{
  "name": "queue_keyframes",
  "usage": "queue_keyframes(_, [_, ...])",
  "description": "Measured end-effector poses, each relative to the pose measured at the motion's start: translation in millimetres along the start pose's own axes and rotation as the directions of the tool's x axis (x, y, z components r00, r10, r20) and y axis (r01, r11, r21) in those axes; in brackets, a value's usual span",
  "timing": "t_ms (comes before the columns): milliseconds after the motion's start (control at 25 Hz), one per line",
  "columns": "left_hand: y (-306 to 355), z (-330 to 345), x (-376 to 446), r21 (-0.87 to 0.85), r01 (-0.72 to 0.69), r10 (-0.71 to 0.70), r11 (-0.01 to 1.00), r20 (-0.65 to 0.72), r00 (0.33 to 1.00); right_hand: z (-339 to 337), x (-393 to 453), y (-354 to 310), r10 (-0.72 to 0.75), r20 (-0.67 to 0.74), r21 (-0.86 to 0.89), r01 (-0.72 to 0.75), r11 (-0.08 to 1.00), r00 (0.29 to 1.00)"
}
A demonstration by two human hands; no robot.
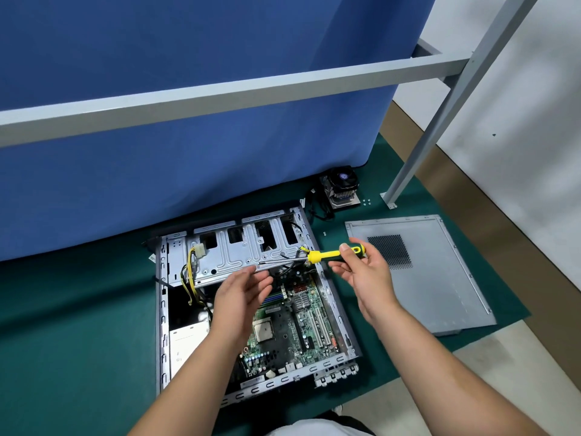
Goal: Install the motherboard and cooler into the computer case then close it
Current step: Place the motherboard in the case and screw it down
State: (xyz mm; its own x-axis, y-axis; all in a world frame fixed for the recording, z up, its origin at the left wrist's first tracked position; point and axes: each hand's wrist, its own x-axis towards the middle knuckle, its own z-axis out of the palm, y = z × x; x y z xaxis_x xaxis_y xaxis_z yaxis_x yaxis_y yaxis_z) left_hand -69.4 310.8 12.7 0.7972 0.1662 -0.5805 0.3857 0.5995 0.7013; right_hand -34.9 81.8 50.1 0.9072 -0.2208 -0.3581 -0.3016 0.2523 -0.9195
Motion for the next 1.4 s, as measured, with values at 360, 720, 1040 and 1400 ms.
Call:
queue_keyframes(360, [17.7,-75.3,21.8,0.847,-0.409,0.375,-0.34,0.521,0.767,-28.1,0.7,-27.3,-0.128,0.277,-0.478,0.252,0.841,0.952])
queue_keyframes(720, [5.4,-95.4,30.1,0.777,-0.313,0.265,-0.546,0.515,0.815,-46.5,-15.6,-10.6,-0.053,0.642,-0.705,0.616,0.351,0.765])
queue_keyframes(1040, [4.4,-95.2,30.2,0.77,-0.301,0.271,-0.562,0.515,0.813,-57.9,-26.8,27.9,0.056,0.723,-0.682,0.699,0.216,0.688])
queue_keyframes(1400, [5.2,-94.5,29.4,0.773,-0.306,0.29,-0.555,0.525,0.8,-60.4,-32.1,44.2,0.059,0.675,-0.725,0.647,0.237,0.735])
